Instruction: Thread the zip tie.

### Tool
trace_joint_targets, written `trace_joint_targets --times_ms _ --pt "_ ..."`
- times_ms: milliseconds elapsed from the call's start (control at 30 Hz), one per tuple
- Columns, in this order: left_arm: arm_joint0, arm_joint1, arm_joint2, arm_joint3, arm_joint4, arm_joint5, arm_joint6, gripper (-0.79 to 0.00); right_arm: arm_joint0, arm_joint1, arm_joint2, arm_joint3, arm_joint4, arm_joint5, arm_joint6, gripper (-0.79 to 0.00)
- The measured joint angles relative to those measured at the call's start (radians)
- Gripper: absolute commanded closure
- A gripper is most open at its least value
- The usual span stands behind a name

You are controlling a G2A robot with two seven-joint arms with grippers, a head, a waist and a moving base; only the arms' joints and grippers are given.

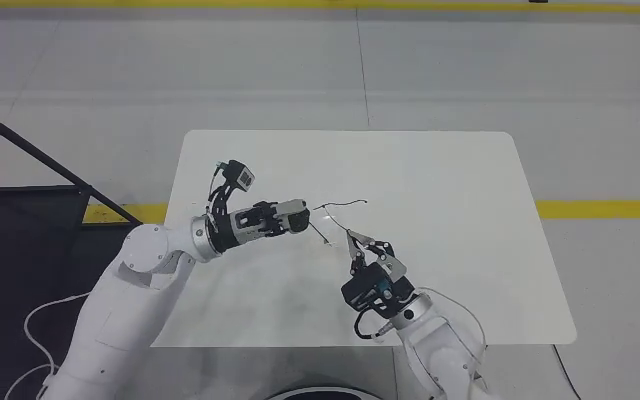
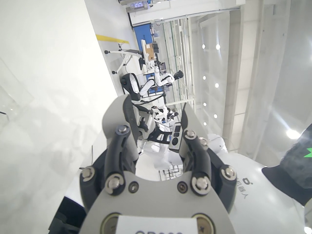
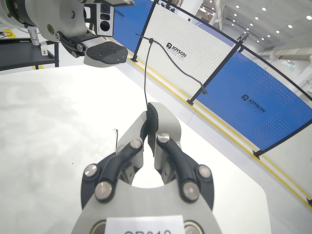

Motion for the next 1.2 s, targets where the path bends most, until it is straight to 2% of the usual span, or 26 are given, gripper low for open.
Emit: trace_joint_targets --times_ms 100,333,733,1200 --pt "-0.022 -0.003 0.016 0.019 0.003 0.039 -0.004 -0.314 -0.001 0.001 -0.006 0.000 -0.016 0.005 -0.007 0.000" --pt "-0.072 -0.016 0.050 0.084 -0.123 0.101 -0.071 -0.299 -0.002 0.004 -0.020 0.002 -0.076 0.021 -0.011 0.000" --pt "-0.109 -0.025 0.066 0.142 -0.171 0.115 -0.118 -0.292 -0.002 0.004 -0.029 0.005 -0.092 0.051 -0.007 0.000" --pt "-0.127 -0.033 0.083 0.161 -0.161 0.122 -0.133 -0.225 -0.002 0.006 -0.031 0.000 -0.101 0.049 0.007 0.000"
